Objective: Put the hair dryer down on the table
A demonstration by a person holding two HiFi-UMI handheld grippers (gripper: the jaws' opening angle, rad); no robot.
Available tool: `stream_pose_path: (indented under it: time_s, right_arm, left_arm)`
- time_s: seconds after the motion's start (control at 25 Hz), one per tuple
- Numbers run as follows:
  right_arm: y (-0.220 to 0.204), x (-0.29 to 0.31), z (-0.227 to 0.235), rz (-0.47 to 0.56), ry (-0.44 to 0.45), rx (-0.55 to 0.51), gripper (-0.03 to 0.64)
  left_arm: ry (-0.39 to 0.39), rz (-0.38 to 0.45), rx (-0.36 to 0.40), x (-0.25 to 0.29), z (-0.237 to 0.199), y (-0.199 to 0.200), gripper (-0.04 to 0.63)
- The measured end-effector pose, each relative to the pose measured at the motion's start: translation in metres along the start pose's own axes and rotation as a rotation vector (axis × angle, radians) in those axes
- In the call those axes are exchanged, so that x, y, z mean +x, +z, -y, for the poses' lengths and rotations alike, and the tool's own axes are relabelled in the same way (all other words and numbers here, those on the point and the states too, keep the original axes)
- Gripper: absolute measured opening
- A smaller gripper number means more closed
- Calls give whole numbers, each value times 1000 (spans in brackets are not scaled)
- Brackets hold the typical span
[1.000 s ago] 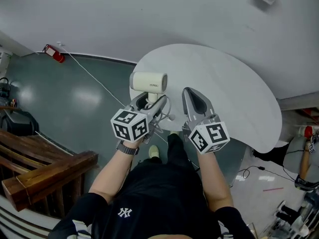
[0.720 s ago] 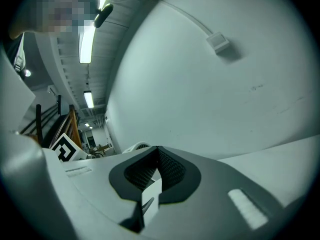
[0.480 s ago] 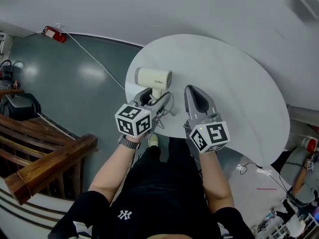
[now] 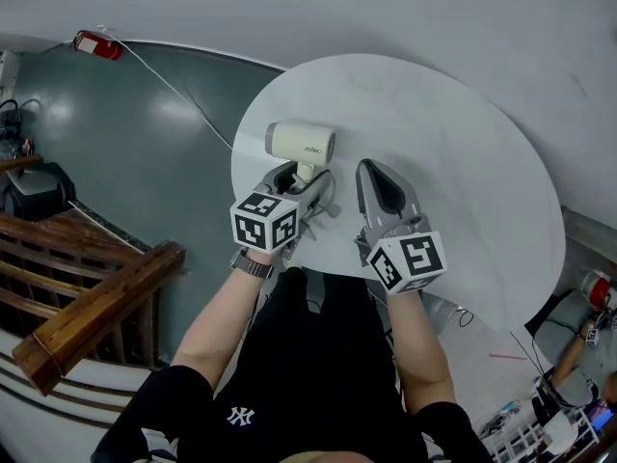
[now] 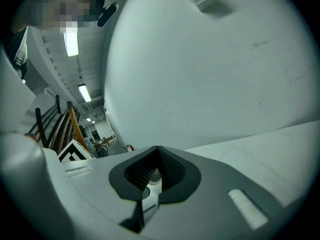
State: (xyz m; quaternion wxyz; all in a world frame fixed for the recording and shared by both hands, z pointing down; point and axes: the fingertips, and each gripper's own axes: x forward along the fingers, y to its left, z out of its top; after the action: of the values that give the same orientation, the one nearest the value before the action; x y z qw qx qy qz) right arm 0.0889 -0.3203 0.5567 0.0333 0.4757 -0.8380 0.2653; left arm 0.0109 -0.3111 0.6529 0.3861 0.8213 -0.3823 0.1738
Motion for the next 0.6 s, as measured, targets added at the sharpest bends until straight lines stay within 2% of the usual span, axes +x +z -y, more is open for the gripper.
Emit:
stream_pose_path:
  time_s: [0.36,0.6]
  right_arm:
    - [1,11,23,-20,-9,31,25]
    - [1,14,36,-22,-5,49,25]
  left_arm:
    - [33,-103,-10,36,-12,-8,209]
    - [72,-181,17,54,-17,-14,212]
